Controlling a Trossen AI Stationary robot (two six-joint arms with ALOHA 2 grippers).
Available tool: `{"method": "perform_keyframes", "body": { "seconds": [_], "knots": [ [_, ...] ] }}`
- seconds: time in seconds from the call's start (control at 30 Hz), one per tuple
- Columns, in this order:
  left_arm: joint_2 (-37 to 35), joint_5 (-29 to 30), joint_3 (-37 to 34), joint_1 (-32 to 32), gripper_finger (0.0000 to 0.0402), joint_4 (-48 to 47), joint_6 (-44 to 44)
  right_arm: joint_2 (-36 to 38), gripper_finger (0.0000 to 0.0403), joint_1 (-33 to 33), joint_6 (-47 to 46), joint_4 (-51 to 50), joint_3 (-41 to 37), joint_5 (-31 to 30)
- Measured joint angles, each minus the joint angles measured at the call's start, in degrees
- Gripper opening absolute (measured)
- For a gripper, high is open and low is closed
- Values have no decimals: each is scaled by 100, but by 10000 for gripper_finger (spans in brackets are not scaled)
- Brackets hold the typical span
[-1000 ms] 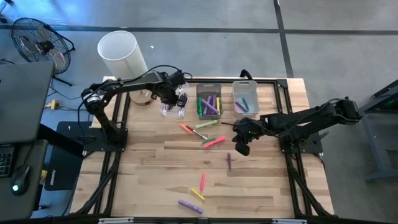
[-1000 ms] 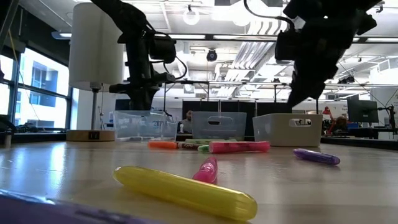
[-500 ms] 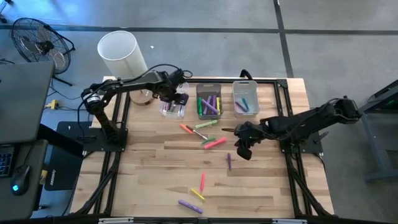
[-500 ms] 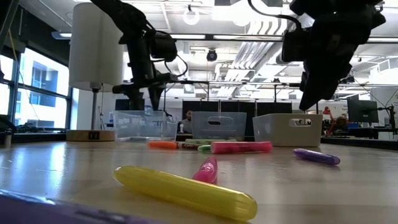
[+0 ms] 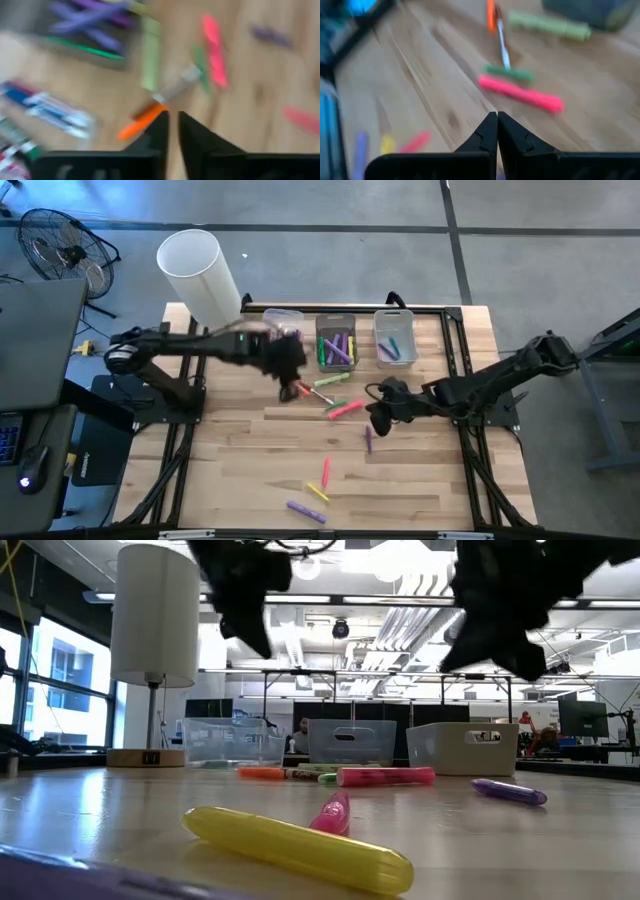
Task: Pick & Place Markers
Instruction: Put the purple pen into the gray bin
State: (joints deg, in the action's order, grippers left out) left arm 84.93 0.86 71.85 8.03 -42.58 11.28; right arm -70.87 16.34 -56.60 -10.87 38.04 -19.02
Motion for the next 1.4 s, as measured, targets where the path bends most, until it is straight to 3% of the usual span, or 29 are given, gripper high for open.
{"method": "perform_keyframes", "body": {
  "seconds": [0.07,0.13,0.27,0.43,0.57,0.77,0.97,1.07,1.4],
  "knots": [
    [-87,-48,-262,-360,11,66,-322,0,0,113,-251,29,195,-420],
    [-205,-218,-627,-560,19,491,-394,-22,0,219,-432,-189,489,-764],
    [-750,-647,-1697,-665,9,1273,-371,-432,0,339,-974,-1481,1540,-980],
    [-1606,-969,-2860,-660,7,1852,10,-1674,0,332,-2214,-4150,3243,-98],
    [-2186,-1075,-3245,-658,9,1835,278,-2581,0,321,-3152,-5210,4021,514],
    [-2706,-1103,-3320,-658,9,1842,358,-3427,39,305,-3512,-5143,4175,1135],
    [-2827,-1250,-3326,-656,9,1801,359,-3919,119,194,-3516,-4944,4173,1258],
    [-2827,-1254,-3320,-656,9,1738,359,-4143,139,121,-3414,-4975,4173,1253],
    [-2820,-1420,-3320,-656,9,1492,360,-4507,105,-14,-3303,-4574,3951,1650]
  ]
}}
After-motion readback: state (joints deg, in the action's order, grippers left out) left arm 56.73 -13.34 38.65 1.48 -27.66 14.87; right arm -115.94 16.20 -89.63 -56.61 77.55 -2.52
